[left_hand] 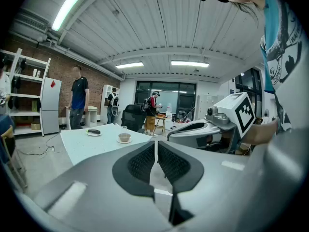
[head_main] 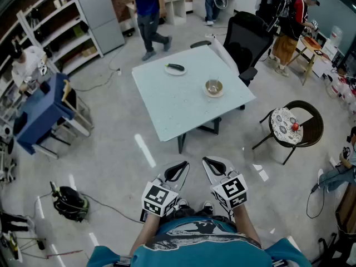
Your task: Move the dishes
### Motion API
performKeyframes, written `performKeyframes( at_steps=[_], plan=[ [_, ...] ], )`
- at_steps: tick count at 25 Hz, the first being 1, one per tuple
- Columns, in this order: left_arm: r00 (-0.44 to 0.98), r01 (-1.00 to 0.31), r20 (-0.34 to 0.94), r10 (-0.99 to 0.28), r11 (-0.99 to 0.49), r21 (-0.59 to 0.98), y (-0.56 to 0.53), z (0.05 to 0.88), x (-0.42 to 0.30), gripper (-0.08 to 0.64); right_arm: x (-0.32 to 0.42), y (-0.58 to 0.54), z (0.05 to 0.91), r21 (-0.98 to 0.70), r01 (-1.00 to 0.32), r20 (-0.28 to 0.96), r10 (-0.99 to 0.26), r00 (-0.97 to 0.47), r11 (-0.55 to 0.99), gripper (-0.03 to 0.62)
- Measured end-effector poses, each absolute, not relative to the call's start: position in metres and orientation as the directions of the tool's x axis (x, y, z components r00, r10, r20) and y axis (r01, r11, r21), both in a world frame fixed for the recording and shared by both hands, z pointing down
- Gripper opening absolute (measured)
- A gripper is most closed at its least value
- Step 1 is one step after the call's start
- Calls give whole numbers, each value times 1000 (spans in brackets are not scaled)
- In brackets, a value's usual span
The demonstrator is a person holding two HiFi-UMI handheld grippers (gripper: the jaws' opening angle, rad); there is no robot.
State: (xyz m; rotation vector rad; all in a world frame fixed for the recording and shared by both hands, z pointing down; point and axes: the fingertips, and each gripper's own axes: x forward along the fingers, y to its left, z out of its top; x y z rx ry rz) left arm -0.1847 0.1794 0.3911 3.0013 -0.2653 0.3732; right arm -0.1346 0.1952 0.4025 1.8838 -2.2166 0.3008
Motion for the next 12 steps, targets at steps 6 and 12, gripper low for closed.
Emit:
performKeyframes(
  at_steps=[6, 12],
  plan=[
    [954, -174, 259, -152, -983, 62, 183, 389, -182, 34, -135, 195, 398, -14, -986, 284, -945, -161, 164, 2],
    [952, -170, 265, -151, -984, 48, 185, 391, -180, 34, -132, 195, 396, -54, -987, 252, -954, -163, 154, 2]
  ],
)
